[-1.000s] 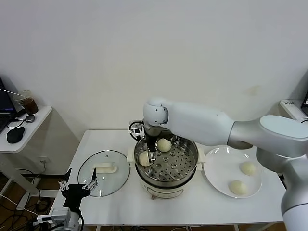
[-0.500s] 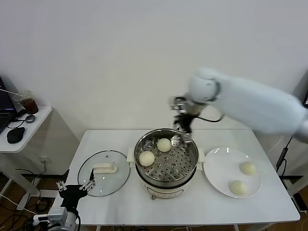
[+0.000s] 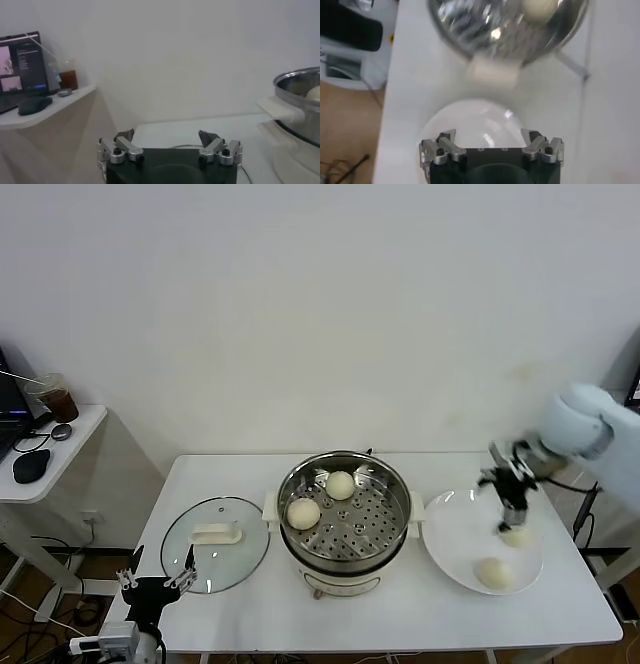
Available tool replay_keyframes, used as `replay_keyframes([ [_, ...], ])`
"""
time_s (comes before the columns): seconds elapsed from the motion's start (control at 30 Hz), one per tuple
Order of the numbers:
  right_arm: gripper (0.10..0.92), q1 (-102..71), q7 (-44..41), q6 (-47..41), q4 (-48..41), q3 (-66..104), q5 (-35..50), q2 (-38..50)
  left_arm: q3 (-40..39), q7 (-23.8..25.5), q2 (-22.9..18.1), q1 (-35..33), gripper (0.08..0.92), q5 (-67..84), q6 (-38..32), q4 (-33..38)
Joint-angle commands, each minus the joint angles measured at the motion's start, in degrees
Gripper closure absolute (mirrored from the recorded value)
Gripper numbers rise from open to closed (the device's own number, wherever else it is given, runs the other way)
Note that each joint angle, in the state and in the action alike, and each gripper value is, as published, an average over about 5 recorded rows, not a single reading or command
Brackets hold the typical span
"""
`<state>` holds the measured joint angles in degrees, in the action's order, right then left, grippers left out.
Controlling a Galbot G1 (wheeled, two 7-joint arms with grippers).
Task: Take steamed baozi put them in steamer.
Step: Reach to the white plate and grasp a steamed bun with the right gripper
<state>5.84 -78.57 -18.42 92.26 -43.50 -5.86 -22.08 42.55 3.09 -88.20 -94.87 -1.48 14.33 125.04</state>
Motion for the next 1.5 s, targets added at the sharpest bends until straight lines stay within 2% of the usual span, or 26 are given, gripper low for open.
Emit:
replay_keyframes([
  [0.03,0.203,-17.9,0.4,3.3,-2.8,9.9,-9.4,2.5,0.2,0.0,-0.1,-0.5,0.177,-0.2,0.0,-0.5],
  [0.5,0.203,-18.7,3.0,3.5,-14.2,9.8,-9.4,-7.9,0.3,0.1,-0.2,0.1,0.177,-1.9,-0.1,-3.0],
  [1.5,0.207,-19.7,2.3,3.2,-16.4,10.2,-10.8,-12.1,-0.1,0.3,-0.3,0.9,0.177,-2.6,-0.1,-3.9],
])
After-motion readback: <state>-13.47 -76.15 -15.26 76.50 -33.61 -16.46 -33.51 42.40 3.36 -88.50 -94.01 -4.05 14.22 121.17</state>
